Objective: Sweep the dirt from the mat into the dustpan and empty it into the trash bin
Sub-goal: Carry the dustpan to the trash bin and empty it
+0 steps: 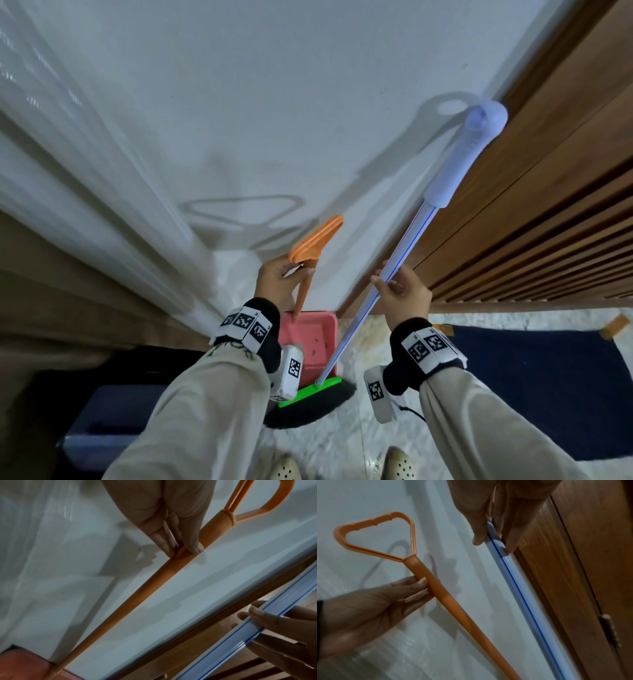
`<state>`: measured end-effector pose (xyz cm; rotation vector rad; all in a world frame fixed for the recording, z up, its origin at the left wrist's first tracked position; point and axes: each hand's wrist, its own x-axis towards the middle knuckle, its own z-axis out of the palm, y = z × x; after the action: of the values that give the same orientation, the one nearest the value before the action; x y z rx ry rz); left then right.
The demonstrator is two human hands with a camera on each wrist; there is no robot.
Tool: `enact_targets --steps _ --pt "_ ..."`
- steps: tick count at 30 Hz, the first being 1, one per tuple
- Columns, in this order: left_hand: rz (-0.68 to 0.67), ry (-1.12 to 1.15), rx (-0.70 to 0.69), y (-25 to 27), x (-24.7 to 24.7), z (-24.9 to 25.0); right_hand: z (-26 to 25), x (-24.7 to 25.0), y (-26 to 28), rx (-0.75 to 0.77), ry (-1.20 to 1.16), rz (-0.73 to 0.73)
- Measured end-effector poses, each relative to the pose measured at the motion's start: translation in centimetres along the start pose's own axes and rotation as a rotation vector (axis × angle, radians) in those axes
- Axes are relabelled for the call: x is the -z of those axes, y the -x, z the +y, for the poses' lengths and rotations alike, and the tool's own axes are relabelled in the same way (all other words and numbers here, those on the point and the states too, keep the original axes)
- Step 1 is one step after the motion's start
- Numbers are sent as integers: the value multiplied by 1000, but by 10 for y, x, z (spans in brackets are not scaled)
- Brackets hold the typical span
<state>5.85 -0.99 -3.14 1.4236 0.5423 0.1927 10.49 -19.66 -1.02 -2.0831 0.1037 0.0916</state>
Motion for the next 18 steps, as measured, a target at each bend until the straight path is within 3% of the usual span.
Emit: enact_targets --steps 9,18 --pt "107 -74 -43 0 7 -11 8 0 -6 -8 87 -35" --pt "133 -58 15 5 7 -14 7 1 0 1 94 -18"
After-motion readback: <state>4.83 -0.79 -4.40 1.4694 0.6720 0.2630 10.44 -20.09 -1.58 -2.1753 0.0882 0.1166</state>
